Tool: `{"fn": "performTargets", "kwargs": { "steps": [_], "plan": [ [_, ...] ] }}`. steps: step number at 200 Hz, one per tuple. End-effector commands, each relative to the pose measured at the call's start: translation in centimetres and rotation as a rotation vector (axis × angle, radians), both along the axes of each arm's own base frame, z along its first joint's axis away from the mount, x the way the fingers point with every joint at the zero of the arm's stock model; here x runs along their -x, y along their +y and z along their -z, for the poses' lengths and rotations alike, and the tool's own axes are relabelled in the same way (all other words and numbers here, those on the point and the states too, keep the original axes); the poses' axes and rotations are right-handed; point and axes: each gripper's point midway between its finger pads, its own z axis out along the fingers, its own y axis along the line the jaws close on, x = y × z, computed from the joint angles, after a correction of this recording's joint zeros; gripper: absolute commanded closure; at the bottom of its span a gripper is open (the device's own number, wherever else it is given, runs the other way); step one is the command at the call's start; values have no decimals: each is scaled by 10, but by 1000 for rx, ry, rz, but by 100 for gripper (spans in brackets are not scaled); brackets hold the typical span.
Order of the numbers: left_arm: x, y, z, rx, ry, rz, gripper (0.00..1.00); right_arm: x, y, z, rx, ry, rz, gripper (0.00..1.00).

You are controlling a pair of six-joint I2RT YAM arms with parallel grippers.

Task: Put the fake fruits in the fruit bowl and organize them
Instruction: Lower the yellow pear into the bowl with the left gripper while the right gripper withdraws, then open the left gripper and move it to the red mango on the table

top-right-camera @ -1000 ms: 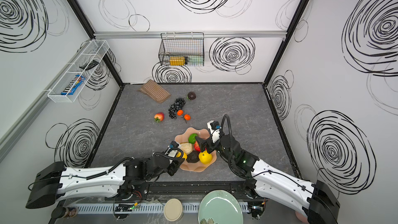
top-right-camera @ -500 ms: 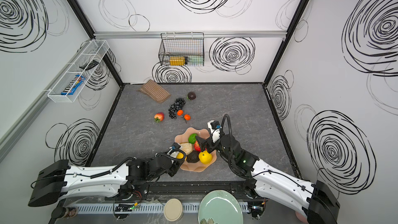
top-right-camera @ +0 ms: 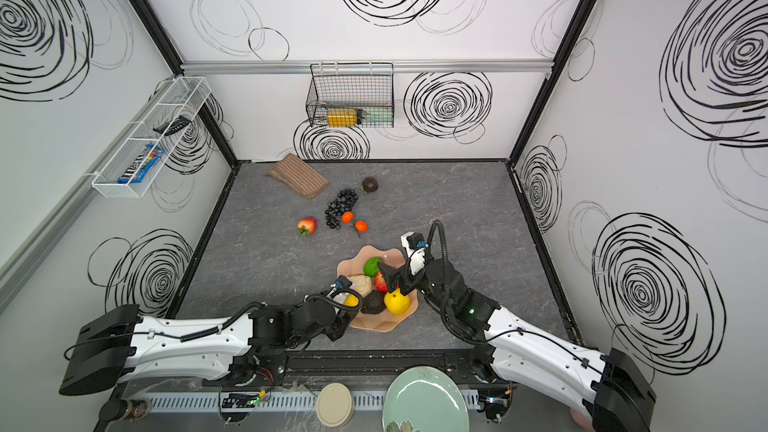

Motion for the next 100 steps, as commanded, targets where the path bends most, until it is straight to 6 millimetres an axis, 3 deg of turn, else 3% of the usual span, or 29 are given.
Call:
{"fn": "performTargets", "kwargs": {
  "steps": [1,62,100],
  "plan": [
    [-2,-8,-17,47,-24,4,37,0,-1,-3,-25,-4,3,3],
    [-4,-6,-28,68,-41,-7,34,-1,-3,-4,-27,-4,10,3],
    [-7,-4,-57,130,-100,3,33,-4,-6,-8,-34,2,37,3]
  ]
}}
